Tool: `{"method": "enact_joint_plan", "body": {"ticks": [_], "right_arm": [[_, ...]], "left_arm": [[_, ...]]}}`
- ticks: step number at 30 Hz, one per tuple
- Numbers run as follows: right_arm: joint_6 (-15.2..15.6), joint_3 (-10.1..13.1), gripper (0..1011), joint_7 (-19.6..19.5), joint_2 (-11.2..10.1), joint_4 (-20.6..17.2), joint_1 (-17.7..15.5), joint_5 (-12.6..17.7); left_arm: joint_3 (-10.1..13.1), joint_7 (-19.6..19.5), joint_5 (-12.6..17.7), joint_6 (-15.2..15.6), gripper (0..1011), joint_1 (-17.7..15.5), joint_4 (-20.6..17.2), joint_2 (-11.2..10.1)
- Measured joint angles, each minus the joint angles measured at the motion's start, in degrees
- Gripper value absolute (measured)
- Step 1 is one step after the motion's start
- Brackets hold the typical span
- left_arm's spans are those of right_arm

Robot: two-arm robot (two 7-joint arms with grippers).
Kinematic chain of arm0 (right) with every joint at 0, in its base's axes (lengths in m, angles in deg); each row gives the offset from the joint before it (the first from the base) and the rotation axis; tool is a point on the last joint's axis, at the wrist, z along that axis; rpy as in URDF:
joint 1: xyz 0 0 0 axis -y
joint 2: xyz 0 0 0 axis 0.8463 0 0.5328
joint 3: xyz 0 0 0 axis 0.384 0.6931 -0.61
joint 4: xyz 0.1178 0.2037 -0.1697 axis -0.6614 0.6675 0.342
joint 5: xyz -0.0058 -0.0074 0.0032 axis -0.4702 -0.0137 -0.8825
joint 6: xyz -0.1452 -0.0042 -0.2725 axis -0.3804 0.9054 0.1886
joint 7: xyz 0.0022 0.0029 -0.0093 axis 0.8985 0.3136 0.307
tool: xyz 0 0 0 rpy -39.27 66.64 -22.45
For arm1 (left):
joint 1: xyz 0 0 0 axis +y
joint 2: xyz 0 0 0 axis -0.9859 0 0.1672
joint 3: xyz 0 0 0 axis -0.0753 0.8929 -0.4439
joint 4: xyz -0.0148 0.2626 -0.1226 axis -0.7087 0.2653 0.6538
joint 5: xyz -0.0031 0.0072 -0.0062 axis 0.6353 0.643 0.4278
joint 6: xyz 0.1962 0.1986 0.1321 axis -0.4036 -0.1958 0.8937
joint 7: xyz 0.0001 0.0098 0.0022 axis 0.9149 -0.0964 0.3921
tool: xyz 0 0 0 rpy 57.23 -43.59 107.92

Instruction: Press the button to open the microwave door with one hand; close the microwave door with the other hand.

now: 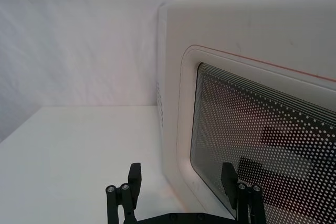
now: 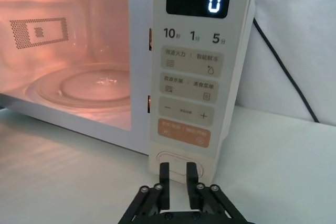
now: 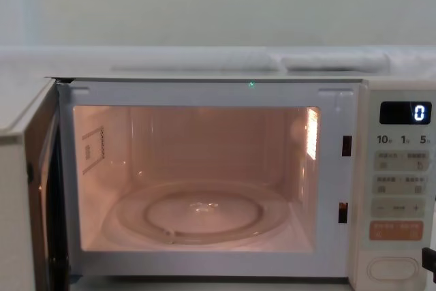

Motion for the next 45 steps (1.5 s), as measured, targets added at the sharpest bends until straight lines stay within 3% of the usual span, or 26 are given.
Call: {"method": "enact_joint_plan", "body": {"ticks": [1, 8, 11, 13, 16, 27, 45], "right_arm": [[-0.3, 0.1, 232, 0.3, -0.4, -0.1, -0.1, 0.2], [-1.4, 0.1, 396, 1.2, -1.6, -0.3, -0.4, 0.9], [-1.9, 0.1, 542, 1.2, -2.0, -0.3, -0.6, 1.0], [-2.0, 0.1, 542, 1.1, -2.0, -0.3, -0.6, 1.1], [-2.5, 0.2, 686, 0.9, -2.1, -0.1, -0.9, 1.1], [-3.3, 0.7, 1002, 0.4, -2.0, 0.8, -1.2, 1.5], [-3.5, 0.8, 1002, 0.6, -2.3, 1.2, -1.1, 1.8]], "left_arm": [[0.0, 0.0, 0.0, 0.0, 1001, 0.0, 0.0, 0.0], [0.0, 0.0, 0.0, 0.0, 1001, 0.0, 0.0, 0.0], [0.0, 0.0, 0.0, 0.0, 1001, 0.0, 0.0, 0.0], [0.0, 0.0, 0.0, 0.0, 1001, 0.0, 0.0, 0.0], [0.0, 0.0, 0.0, 0.0, 1001, 0.0, 0.0, 0.0], [0.0, 0.0, 0.0, 0.0, 1001, 0.0, 0.0, 0.0], [0.0, 0.0, 0.0, 0.0, 1001, 0.0, 0.0, 0.0]]}}
